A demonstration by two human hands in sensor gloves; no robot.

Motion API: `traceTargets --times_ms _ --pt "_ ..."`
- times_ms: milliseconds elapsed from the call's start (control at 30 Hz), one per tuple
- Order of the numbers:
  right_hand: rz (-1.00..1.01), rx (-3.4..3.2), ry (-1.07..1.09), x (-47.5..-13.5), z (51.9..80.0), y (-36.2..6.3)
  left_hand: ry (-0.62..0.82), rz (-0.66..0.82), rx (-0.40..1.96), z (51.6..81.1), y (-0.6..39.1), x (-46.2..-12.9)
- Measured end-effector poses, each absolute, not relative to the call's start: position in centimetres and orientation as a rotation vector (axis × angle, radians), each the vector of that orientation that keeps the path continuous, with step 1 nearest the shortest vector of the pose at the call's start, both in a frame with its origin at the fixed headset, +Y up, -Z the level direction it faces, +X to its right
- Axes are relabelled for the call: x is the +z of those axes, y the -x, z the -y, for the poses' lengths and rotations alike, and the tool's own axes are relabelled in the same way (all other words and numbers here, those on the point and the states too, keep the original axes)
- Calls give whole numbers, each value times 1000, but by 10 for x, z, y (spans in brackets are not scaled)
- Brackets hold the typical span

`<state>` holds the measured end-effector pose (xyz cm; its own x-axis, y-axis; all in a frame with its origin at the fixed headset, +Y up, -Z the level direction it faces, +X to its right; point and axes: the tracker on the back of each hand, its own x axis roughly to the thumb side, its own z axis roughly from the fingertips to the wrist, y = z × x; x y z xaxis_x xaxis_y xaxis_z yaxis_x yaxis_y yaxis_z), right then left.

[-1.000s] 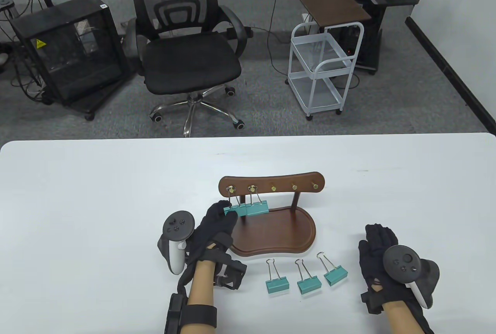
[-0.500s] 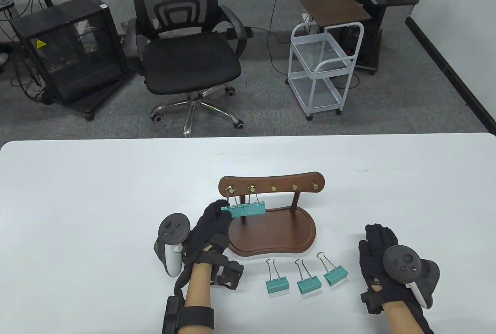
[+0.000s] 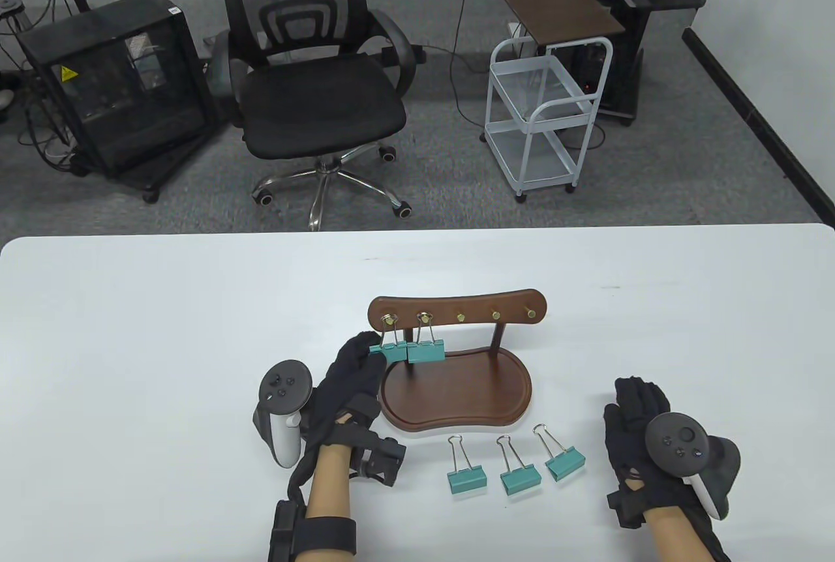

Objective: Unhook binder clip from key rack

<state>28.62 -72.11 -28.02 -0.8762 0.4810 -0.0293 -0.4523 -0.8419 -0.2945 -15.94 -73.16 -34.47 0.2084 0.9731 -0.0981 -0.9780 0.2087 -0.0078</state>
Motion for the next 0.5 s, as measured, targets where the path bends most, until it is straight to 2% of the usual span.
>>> traceTargets --times_ms 500 --pt "396 2604 130 -282 721 -285 37 -33 1368 724 161 -328"
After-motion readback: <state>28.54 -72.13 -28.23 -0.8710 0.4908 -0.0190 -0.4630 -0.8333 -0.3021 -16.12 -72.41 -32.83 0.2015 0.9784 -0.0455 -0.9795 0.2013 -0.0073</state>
